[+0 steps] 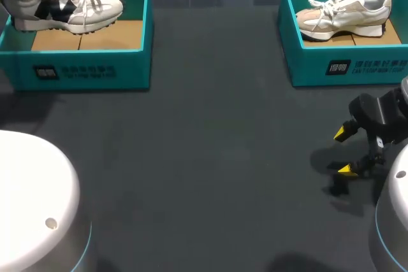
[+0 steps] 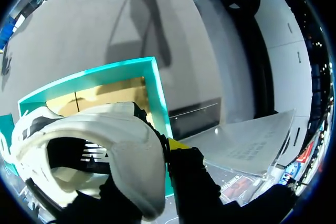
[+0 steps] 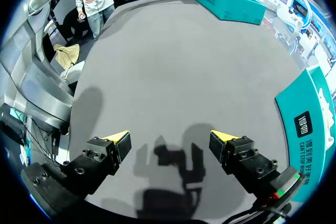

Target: Take the shoe out of the shoebox, open the shoe tongue, remove and reinsert the insole, then place the shoe into the shoebox

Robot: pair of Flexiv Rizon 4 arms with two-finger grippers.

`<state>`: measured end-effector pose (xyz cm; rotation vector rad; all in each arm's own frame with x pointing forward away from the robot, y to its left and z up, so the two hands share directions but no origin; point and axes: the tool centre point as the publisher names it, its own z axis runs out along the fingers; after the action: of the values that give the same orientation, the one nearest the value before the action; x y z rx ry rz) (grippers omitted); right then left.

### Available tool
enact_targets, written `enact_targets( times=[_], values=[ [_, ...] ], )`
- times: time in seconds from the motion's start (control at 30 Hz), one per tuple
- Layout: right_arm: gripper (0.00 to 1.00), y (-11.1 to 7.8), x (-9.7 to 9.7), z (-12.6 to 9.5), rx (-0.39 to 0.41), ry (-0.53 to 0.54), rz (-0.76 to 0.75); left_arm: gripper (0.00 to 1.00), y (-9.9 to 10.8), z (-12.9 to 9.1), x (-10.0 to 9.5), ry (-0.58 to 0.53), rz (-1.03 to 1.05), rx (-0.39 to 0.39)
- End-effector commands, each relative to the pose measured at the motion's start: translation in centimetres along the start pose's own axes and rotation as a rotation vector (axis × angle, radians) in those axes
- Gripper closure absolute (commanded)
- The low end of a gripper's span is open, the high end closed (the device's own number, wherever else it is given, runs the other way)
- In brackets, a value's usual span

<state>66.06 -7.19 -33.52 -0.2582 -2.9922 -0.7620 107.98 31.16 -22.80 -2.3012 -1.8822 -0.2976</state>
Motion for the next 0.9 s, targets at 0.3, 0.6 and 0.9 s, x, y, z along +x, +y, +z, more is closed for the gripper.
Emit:
enact_targets(
  times=[0.3,0.6,0.9],
  values=[
    [0.0,0.0,0.2,-0.1,0.002,-0.002,0.0,1.0,0.2,4.0,-2.4,0.065,0.045,0.026],
    [0.0,0.0,0.2,-0.1,0.002,-0.002,0.0,1.0,-0.4,5.9,-3.6,0.076,0.051,0.058],
    [0.0,0.0,0.2,-0.1,0.002,-0.002,0.0,1.0,-0.5,6.8,-4.2,0.072,0.039,0.082]
  ],
)
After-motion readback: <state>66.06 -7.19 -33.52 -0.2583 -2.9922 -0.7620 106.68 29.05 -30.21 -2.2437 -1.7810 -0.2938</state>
